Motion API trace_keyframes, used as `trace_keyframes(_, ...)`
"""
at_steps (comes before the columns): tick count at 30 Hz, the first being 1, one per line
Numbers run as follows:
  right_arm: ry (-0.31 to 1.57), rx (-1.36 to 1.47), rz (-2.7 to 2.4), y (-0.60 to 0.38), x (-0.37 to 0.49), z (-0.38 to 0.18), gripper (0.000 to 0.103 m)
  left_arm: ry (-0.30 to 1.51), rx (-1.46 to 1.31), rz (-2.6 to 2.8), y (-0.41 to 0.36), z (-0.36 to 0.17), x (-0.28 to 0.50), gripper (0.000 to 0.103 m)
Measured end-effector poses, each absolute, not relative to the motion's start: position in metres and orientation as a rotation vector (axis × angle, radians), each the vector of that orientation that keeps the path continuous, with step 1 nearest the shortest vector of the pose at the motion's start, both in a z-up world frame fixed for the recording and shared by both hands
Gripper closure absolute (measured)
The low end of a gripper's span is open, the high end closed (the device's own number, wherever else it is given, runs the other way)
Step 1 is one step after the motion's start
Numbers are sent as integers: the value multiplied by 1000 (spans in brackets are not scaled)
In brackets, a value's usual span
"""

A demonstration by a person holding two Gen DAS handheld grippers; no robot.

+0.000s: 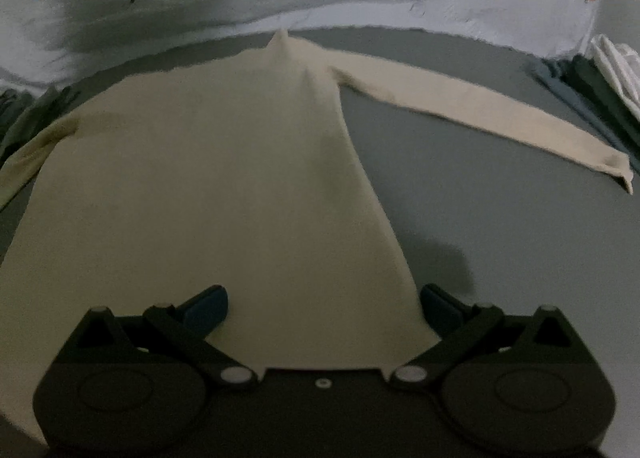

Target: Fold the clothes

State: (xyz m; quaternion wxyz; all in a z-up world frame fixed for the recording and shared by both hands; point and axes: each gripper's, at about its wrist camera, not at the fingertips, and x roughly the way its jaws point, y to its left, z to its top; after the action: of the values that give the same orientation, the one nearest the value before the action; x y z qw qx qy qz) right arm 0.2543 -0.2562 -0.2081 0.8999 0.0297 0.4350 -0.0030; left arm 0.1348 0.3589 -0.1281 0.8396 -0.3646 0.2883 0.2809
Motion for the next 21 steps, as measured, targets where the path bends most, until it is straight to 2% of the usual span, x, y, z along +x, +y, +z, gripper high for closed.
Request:
trace_keyframes(1, 918, 63, 2, -258, 252, -207, 0, 626, -771, 565, 350, -132, 132, 81)
trace_keyframes(8, 948, 184, -120, -286, 227, -201, 0, 936, -661, 212, 233, -188, 152, 53)
trace_keyframes(10, 961, 185, -117, -290, 222, -200, 6, 1000, -597, 137, 201, -199, 157, 42)
trace_keyframes(14, 992, 82, -74, -289, 221, -199, 23, 1051, -513, 97, 162, -210, 159, 42)
trace_keyframes(17, 1001, 92, -59, -297, 219, -196, 43, 1065, -505, 55, 152, -212, 161, 48)
trace_keyframes(18, 997, 94, -55, -300, 218, -195, 57, 1078, -501, 54, 148, -214, 161, 65)
trace_keyframes(19, 994, 96, -50, -303, 217, -194, 65, 1094, -495, 56, 144, -216, 160, 94)
trace_keyframes(20, 997, 104, -31, -306, 216, -193, 80, 1109, -497, 54, 142, -218, 161, 100)
trace_keyframes(21, 1000, 111, -23, -309, 215, -192, 94, 1112, -510, 43, 140, -219, 161, 100)
